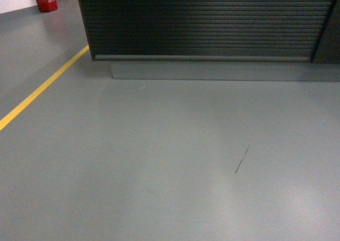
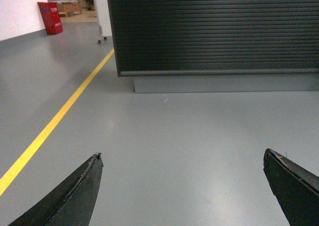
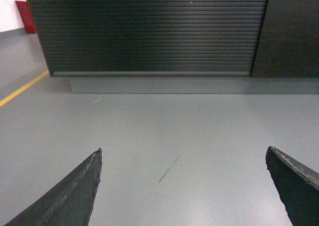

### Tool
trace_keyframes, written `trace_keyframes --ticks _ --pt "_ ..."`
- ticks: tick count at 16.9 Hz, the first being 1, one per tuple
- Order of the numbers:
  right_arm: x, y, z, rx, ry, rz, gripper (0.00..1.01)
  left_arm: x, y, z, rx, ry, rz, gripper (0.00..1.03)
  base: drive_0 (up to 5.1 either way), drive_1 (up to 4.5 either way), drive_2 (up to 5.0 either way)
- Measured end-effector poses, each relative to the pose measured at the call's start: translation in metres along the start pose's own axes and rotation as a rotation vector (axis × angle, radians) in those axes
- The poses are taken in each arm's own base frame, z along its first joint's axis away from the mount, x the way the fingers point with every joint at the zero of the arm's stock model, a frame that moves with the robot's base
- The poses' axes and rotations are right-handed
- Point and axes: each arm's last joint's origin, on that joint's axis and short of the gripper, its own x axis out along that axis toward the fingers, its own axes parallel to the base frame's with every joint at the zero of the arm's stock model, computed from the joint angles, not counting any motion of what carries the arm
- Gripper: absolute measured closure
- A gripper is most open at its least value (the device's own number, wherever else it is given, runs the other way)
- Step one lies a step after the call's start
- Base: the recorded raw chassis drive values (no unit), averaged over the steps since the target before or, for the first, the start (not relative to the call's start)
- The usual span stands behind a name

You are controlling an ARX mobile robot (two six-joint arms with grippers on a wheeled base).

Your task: Place dark red mango on scale at checkout

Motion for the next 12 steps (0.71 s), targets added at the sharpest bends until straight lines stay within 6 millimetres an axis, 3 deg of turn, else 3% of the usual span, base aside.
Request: trace_keyframes --ticks 12 --pt "0.0 0.0 0.0001 0.0 -0.002 0.0 0.03 0.0 0.0 0.0002 0.0 -0.002 0.0 0.05 0.0 3.35 -3.4"
